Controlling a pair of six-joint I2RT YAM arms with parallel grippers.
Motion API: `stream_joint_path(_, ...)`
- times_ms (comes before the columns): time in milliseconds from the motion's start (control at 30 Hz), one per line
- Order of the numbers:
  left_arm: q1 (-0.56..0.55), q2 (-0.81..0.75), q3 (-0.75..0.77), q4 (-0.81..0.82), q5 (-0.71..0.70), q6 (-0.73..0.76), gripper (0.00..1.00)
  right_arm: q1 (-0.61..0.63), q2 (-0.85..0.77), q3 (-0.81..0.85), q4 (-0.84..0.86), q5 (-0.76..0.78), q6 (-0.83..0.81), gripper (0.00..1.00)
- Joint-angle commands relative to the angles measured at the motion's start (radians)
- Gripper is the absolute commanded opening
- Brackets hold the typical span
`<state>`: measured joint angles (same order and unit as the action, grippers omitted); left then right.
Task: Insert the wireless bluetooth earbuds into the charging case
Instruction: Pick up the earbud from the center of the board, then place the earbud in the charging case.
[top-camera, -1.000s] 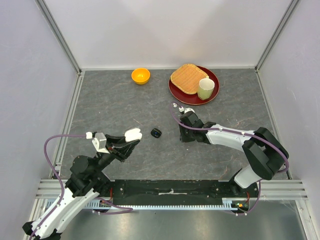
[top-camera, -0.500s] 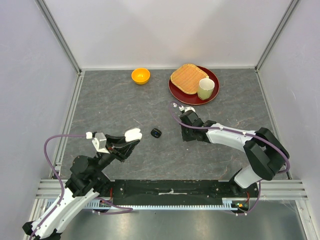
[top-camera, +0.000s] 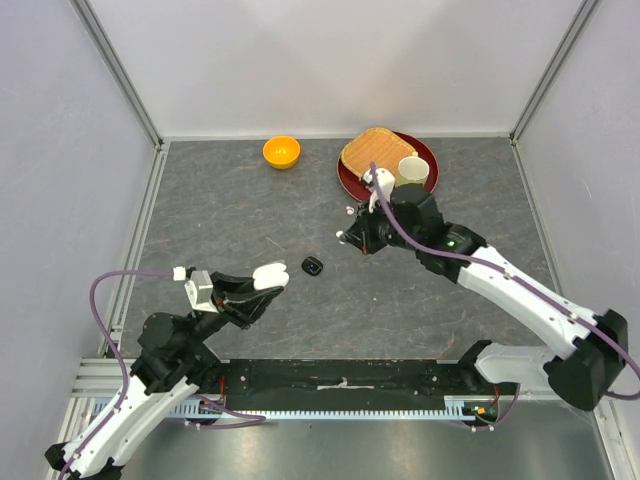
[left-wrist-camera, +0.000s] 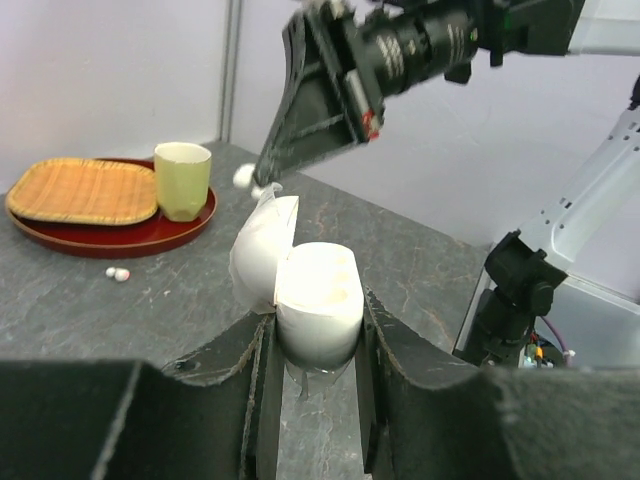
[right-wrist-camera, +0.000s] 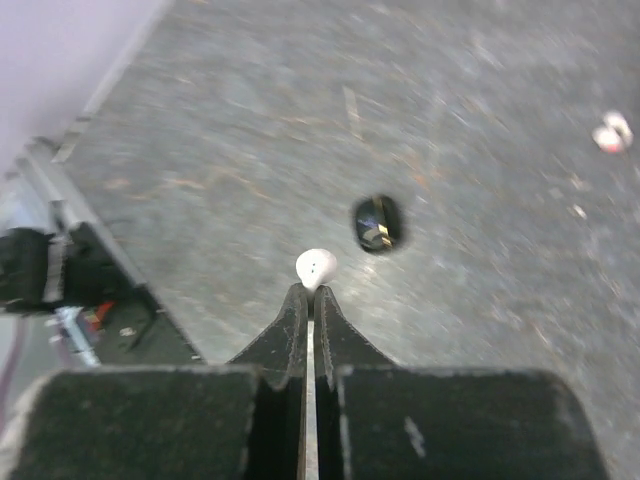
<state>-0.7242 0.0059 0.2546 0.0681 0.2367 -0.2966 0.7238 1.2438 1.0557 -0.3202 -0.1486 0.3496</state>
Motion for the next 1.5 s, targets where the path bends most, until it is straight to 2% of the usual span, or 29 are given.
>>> stream_joint_path(0, 0.000, -0.053, -0.005, 0.104, 0.099, 0.056, 0.02, 0.002, -0.085, 0.119, -0.003, -0.287, -0.066, 0.00)
stream_joint_path(33, 0.000, -0.046, -0.005, 0.116, 0.117, 0.059, 0.02, 0.002, -0.089, 0.134, -0.005, -0.369, -0.069, 0.00)
stream_joint_path(133, -0.001, -0.021, 0.000, 0.177, 0.183, 0.070, 0.02, 0.000, -0.096, 0.196, -0.011, -0.492, -0.072, 0.00)
stream_joint_path(267, -0.001, 0.084, 0.029, 0.223, 0.279, 0.076, 0.02, 0.003, -0.093, 0.259, -0.017, -0.678, -0.073, 0.00)
stream_joint_path(433, 0.000, 0.193, 0.069, 0.277, 0.352, 0.056, 0.02, 0.006, -0.106, 0.285, -0.019, -0.781, -0.089, 0.00)
stream_joint_path(600, 0.000, 0.255, 0.068, 0.348, 0.357, 0.031, 0.02, 0.012, -0.121, 0.290, -0.037, -0.844, -0.110, 0.00)
stream_joint_path(700, -0.001, 0.282, 0.069, 0.372, 0.358, 0.025, 0.02, 0.029, -0.116, 0.293, -0.072, -0.839, -0.129, 0.00)
stream_joint_path(933, -0.001, 0.328, 0.075, 0.407, 0.386, 0.005, 0.02, 0.117, -0.050, 0.348, -0.252, -0.718, -0.262, 0.00)
stream_joint_path(1200, -0.001, 0.348, 0.078, 0.415, 0.437, -0.013, 0.02, 0.186, -0.001, 0.398, -0.309, -0.606, -0.343, 0.00)
stream_joint_path(1467, -0.001, 0.361, 0.086, 0.411, 0.472, -0.032, 0.02, 0.250, 0.052, 0.434, -0.362, -0.557, -0.399, 0.00)
